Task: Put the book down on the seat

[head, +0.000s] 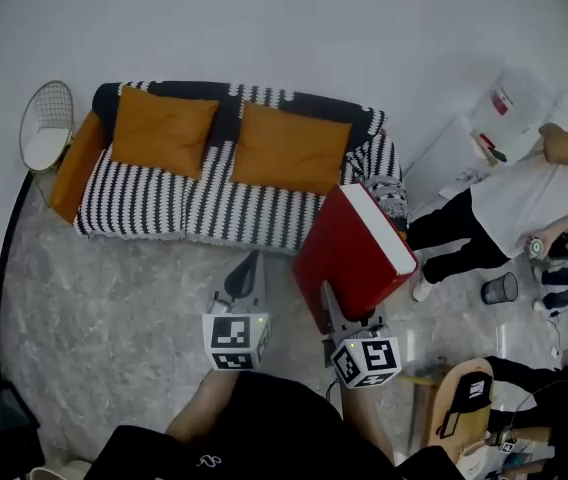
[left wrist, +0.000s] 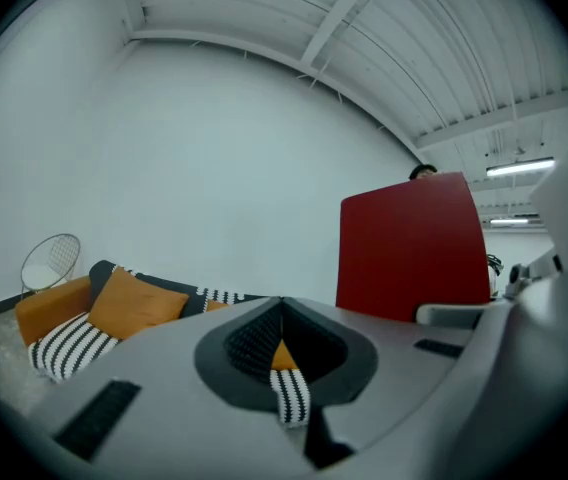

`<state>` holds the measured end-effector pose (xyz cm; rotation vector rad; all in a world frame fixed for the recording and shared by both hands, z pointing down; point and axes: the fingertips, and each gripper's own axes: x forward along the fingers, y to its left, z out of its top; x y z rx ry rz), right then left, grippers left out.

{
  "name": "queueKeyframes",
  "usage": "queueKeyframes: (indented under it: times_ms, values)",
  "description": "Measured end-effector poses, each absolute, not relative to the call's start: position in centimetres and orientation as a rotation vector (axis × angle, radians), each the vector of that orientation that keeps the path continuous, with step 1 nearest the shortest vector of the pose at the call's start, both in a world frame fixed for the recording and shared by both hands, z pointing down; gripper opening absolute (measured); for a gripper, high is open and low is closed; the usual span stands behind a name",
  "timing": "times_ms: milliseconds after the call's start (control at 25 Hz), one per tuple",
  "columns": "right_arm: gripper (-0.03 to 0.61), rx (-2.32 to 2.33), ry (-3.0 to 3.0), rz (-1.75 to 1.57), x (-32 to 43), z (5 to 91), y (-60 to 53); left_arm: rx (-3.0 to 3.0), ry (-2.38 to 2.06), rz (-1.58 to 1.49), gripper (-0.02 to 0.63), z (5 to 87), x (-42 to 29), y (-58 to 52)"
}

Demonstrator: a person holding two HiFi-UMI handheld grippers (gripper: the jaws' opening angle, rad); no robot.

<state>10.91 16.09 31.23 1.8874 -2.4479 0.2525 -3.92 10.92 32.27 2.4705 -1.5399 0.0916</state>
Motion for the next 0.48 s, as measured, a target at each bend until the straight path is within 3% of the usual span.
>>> queueKeyframes:
  times_ms: [480]
  values:
    - [0.213, 1.892, -2.409, 0.222, 6.3, 28.9, 0.7, 2.447, -1.538, 0.053, 0.014, 29.8, -10.0, -4.0]
